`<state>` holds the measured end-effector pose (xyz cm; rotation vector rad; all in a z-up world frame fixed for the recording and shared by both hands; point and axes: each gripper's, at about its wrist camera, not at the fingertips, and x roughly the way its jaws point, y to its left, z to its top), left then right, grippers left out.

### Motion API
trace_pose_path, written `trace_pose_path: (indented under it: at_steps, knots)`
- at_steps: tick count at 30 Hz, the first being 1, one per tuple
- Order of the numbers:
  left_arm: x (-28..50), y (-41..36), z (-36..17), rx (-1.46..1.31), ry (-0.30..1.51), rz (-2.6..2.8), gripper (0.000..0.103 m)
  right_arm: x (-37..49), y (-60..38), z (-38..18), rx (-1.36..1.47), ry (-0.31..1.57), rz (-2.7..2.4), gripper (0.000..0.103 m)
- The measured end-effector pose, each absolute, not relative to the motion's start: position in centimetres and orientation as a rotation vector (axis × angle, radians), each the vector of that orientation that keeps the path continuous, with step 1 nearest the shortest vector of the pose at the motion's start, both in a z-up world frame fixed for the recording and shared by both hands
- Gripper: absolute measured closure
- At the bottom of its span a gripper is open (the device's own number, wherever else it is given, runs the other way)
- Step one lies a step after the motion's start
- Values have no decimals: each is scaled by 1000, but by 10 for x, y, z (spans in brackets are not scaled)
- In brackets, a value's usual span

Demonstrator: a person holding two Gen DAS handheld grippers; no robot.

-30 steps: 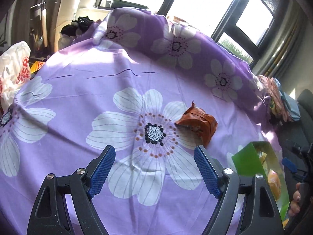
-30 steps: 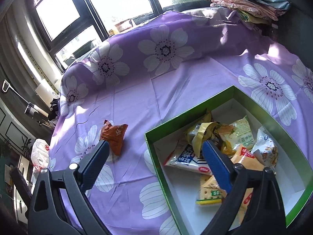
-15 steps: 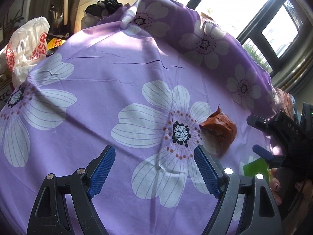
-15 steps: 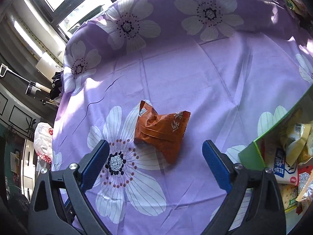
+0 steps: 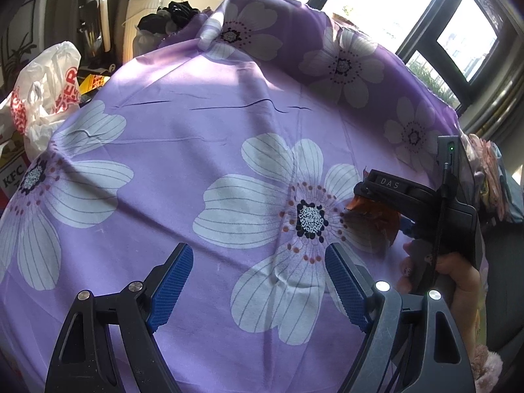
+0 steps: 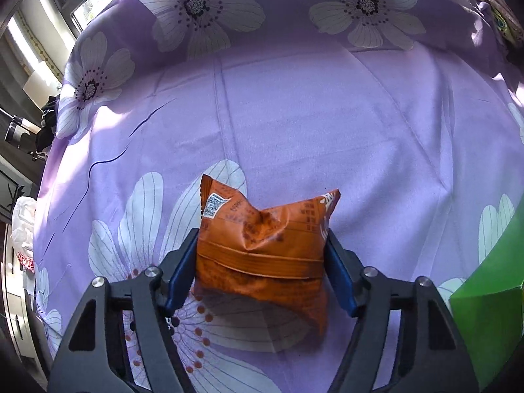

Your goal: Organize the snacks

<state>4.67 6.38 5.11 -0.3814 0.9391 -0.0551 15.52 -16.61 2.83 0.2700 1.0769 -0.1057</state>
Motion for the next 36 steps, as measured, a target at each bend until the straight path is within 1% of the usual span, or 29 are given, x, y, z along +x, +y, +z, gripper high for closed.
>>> trace_pose_path:
  at_steps: [3,8,12,14,17,22,23,25,27,31,36]
  knots:
    - [47,64,50,-379,944,-55,21,143,-166,36,258,1075,-57,39]
    - [46,68,49,-390,949,-40,21,101,-171,58,321,1096,132,39]
    - [46,70,48,-389,954,-33,21,57,-161,70,293,1132,281,39]
    - [46,69,47,-387,957,-32,21,39,-156,68,281,1165,337,39]
    - [44,69,46,-384,957,-14,21,18,-153,52,339,1235,399,38]
    - [42,64,45,-363,956,-11,21,9,-151,30,328,1276,345,36]
    - [42,63,44,-357,961,-11,21,9,-152,29,316,1274,319,35]
    - [42,60,43,-348,972,-18,21,9,-152,32,283,1243,277,29]
    - [42,58,44,-346,977,-38,21,8,-158,39,264,1202,243,18]
    - [39,55,47,-370,981,-95,21,3,-179,58,338,1109,223,17]
    - [29,43,49,-390,1054,-201,21,-8,-209,74,482,1000,192,18]
